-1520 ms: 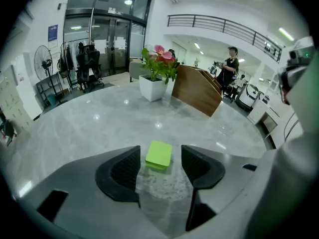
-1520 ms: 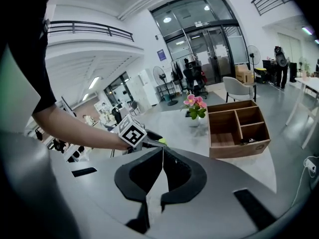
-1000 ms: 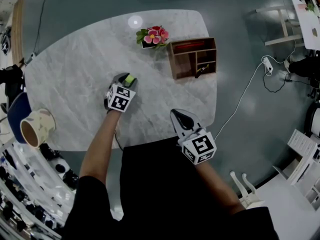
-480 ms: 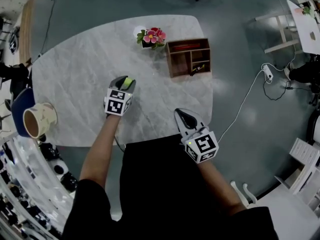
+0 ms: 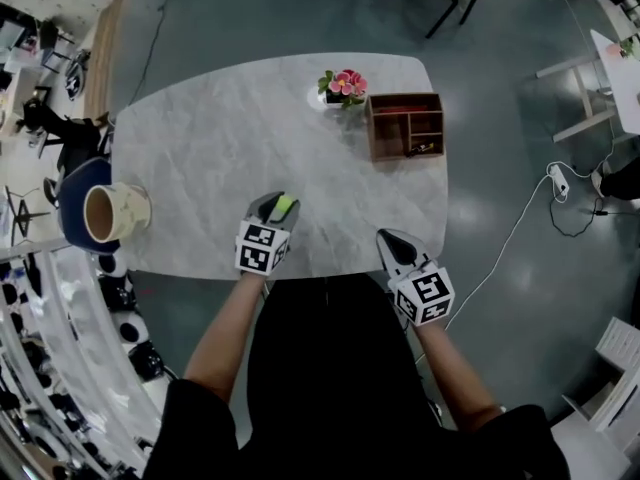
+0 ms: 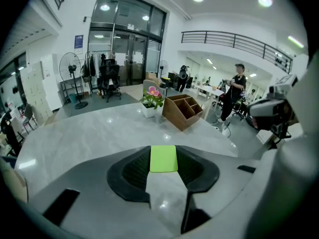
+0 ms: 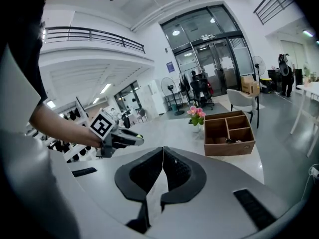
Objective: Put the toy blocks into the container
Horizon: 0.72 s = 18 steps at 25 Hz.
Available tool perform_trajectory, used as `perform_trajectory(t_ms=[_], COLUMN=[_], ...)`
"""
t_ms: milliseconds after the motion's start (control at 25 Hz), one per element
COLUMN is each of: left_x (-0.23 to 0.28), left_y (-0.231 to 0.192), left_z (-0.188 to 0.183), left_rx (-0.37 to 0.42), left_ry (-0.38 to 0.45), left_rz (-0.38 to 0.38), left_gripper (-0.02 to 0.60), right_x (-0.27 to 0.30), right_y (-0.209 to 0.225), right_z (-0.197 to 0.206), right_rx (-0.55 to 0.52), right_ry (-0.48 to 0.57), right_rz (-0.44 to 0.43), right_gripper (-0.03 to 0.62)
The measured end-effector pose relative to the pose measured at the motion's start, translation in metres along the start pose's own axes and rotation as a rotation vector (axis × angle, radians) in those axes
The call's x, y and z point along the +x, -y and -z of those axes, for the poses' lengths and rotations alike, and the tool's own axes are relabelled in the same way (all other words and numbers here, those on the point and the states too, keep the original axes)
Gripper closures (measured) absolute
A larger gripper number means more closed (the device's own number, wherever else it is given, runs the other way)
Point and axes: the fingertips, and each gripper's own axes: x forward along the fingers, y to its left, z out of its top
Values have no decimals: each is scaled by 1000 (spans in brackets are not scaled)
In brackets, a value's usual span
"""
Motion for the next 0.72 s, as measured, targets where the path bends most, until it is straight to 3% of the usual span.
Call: perform_trajectory(t_ms=[240, 480, 720], left_x=[-67, -137, -219], left_y=[0, -41, -92], left_z=[25, 51, 96], left_rx=[-60, -129, -213], left_ry=[75, 156, 231], left_rz=[-33, -98, -156], left_gripper=[440, 440, 442], right_x=[8, 36, 77], right_y=[-40, -87, -175], right_z=[12, -8, -20], right_rx=[-32, -106, -164], right_ry=[-38, -29, -2], right_rz=[-59, -82, -121], right_gripper=[594, 594, 594])
